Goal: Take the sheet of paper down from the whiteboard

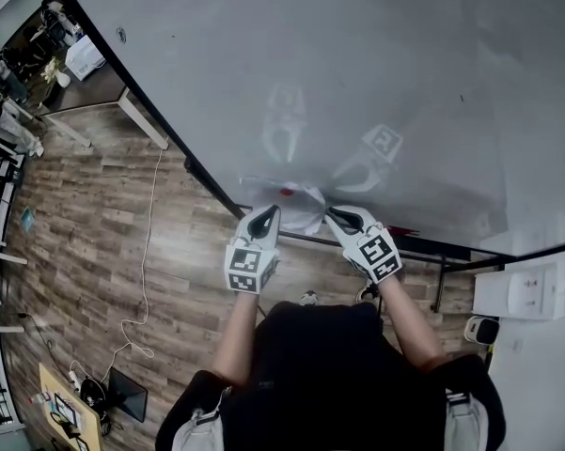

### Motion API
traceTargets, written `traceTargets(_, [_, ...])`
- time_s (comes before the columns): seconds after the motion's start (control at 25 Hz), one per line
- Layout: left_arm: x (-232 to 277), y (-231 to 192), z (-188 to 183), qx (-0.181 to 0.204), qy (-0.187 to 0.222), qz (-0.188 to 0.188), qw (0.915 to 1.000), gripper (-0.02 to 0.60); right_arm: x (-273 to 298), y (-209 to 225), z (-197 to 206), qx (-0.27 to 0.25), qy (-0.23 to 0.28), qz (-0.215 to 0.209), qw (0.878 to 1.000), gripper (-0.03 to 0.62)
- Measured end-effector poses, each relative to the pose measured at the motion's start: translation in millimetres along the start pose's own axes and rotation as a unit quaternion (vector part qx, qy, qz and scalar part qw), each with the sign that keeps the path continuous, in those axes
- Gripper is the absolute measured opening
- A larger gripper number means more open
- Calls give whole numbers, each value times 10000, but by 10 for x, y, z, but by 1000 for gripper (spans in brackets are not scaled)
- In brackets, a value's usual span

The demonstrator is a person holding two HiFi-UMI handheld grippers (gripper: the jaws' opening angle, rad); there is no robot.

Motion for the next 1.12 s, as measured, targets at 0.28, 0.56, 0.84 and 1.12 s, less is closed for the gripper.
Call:
traceTargets(0.28, [48, -57, 31, 77, -37, -62, 9999, 14, 124, 39, 42, 128, -39, 43, 9999, 55])
traceTargets(0.56, [141, -89, 58, 359, -106, -76, 9993, 15, 219, 64, -5, 295, 56, 84, 9995, 31])
traceTargets(0.84, [309, 12, 39, 486, -112, -229, 9985, 128, 147, 30, -38, 530, 127, -230, 9983, 5])
traceTargets(1.12, [417, 74, 74, 483, -173, -361, 9980, 147, 95, 8, -70, 597, 195, -363, 9974, 5])
Point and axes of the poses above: the fingertips, and each gripper's own axes: x forward along the fingers, y to its right, z out of its underside, the point moved 2 cm from there along -x, backward along the fingers, and after that the axes turned 5 degrees about -z, right-handed, at the moved point
